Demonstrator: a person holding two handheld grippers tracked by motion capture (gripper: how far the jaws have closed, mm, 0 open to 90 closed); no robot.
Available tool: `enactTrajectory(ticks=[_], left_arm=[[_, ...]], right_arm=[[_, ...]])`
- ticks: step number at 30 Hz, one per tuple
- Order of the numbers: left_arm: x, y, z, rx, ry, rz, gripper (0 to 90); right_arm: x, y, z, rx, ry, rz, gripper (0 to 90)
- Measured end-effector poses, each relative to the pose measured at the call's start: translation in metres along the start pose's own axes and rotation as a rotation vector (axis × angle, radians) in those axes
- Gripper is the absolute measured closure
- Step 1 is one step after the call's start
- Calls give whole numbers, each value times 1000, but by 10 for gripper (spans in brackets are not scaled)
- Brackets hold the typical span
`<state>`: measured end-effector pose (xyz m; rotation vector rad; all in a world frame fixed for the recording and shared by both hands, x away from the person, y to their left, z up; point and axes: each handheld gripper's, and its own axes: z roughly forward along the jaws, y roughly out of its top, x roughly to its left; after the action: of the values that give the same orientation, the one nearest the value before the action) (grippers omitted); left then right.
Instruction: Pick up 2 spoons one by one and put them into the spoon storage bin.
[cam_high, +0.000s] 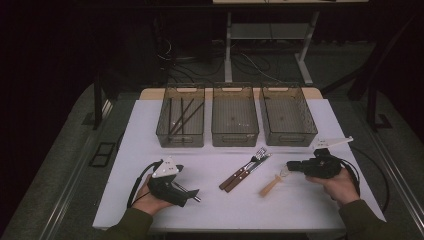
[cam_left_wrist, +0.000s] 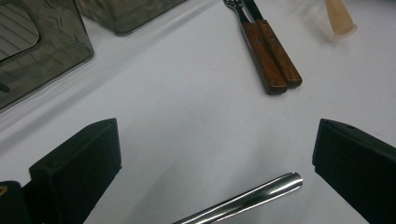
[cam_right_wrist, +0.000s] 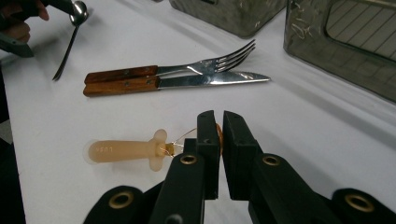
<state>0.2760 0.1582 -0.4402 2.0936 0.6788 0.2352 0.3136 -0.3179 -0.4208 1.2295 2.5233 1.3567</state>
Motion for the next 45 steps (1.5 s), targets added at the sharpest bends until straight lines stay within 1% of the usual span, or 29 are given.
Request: enactTrajectory(ticks=[6,8,11,13,16,24,28,31,37,43,45], left_arm=[[0,-1,1,-9,-10,-7,0],[0,-1,1,-10,-23,-17,0],[-1,-1,2,-19,-33,-29,0],[-1,-1,2,-22,-33,-28,0],[-2,-1,1,-28,-33,-36,0],[-2,-1,0,-28,-31,-50,0],[-4,-1,-2,-42,-30,-41,0],[-3,-1,-1,-33,-32,-36,0],[-2,-1,-1,-34,-30,-37,0],[-3,-2,-1,-33,-30,-36,0],[-2,-2,-1,-33,-31,-36,0]], right_arm=[[0,7,1,-12,-20,-1,858],[0,9,1,-20,-25,6,858],[-1,12,0,-27,-33,12,858],[-2,15,-1,-36,-38,19,858],[-3,20,-2,-47,-46,26,858],[-3,33,-8,-87,-73,32,858],[-3,40,-10,-107,-84,34,858],[-5,46,-13,-124,-84,31,858],[-5,58,-14,-154,-93,35,858],[-7,73,-11,-172,-111,36,858],[-8,77,-10,-183,-108,45,860]])
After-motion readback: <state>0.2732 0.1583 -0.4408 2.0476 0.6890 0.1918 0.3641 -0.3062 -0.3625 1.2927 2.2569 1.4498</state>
